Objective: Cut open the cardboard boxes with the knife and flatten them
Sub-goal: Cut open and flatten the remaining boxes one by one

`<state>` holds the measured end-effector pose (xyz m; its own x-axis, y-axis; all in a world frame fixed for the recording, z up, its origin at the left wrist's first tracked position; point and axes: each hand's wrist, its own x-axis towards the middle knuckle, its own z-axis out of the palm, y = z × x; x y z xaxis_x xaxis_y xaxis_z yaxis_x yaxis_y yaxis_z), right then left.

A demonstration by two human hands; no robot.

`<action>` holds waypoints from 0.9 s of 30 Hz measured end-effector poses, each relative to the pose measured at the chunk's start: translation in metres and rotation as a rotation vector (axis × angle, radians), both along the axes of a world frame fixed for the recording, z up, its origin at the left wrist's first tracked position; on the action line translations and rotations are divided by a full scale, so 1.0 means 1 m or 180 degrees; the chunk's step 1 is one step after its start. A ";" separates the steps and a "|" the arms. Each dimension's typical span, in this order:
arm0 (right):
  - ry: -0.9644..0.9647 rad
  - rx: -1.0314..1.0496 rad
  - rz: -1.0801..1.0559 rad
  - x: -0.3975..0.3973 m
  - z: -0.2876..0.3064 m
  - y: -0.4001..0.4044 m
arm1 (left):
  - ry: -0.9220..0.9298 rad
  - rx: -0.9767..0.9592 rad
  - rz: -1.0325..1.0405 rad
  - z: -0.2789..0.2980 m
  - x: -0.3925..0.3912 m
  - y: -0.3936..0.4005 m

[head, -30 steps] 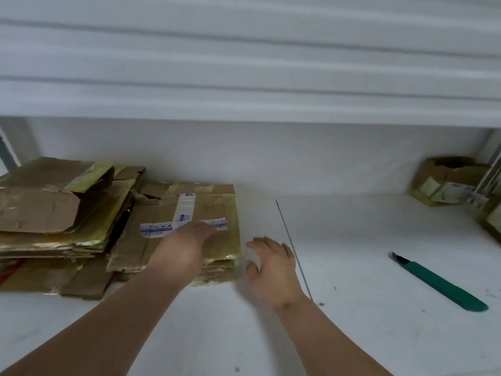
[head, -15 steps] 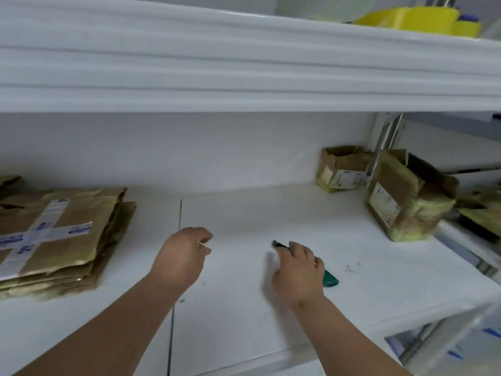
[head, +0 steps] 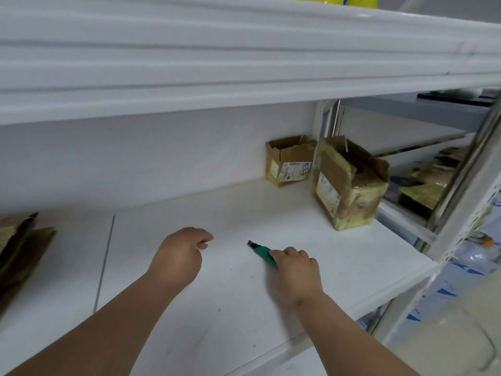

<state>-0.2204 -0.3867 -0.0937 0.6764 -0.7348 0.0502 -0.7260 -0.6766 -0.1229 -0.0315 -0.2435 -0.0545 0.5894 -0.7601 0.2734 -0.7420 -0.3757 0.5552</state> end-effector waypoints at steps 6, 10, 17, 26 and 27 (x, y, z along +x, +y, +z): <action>-0.0412 0.0061 0.0020 -0.008 -0.006 -0.034 | 0.0039 0.0042 -0.0149 0.000 -0.007 -0.042; -0.1551 -0.0292 -0.0046 -0.013 -0.002 -0.056 | 0.0080 0.0143 -0.0132 0.005 -0.015 -0.067; -0.2928 -0.0724 -0.0882 -0.039 0.041 -0.123 | 0.0226 0.0047 0.0250 0.019 -0.045 -0.115; -0.2040 -0.0281 -0.0795 -0.053 0.044 -0.169 | 0.0698 -0.0154 0.0639 0.015 -0.089 -0.125; -0.2073 -0.0246 -0.0817 -0.053 0.045 -0.171 | 0.0723 -0.0166 0.0696 0.016 -0.091 -0.124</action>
